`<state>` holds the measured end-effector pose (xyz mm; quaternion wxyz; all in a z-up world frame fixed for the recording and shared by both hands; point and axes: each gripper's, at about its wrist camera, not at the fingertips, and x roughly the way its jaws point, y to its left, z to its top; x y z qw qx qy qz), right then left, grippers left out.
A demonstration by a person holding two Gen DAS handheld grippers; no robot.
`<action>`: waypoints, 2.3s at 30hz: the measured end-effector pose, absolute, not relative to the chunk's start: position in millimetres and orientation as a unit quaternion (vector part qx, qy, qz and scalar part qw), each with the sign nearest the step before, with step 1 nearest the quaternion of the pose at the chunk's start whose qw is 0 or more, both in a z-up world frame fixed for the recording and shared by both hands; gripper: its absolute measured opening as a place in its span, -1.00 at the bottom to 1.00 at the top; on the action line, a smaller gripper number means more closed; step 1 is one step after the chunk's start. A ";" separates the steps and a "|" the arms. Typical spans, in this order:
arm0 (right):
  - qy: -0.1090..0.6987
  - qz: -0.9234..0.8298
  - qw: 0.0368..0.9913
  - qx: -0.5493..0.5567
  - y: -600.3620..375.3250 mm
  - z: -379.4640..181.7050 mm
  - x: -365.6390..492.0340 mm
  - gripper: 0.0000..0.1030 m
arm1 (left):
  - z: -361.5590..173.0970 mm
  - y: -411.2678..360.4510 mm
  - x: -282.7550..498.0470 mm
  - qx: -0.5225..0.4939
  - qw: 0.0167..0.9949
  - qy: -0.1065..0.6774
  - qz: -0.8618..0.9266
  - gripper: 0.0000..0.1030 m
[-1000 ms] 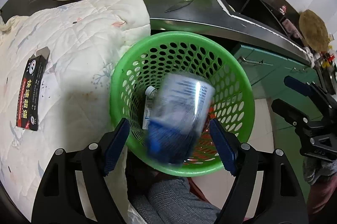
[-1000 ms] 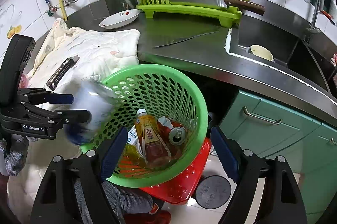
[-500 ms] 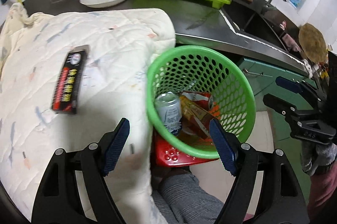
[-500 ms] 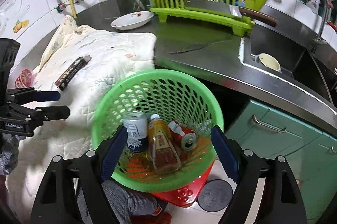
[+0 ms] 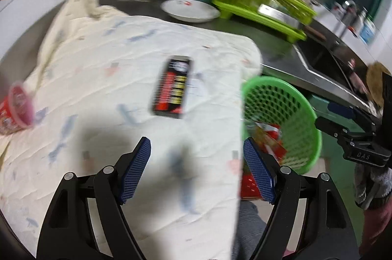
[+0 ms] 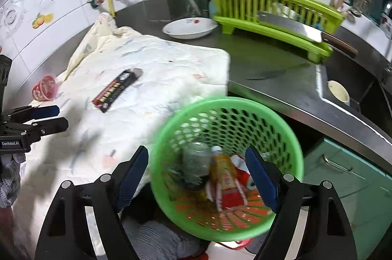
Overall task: Collect trash
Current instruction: 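Move the left tool to the red paper cup while the right tool approaches the black box, then grasp the black glue box with the right tool while the left tool grasps the red cup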
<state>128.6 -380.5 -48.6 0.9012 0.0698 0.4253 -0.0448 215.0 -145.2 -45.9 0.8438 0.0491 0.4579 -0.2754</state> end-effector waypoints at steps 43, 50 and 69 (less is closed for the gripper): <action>0.531 -0.014 0.836 0.139 -245.3 -104.5 352.4 0.47 | -42.5 145.3 326.9 -0.189 0.858 0.476 0.021 0.57; 0.546 -0.022 0.827 0.136 -245.5 -113.4 360.8 0.34 | -38.3 140.1 347.3 -0.241 0.845 0.471 0.070 0.66; 0.548 0.024 0.829 0.108 -248.3 -116.3 353.8 0.11 | -81.3 134.2 392.7 -0.381 0.769 0.469 0.209 0.66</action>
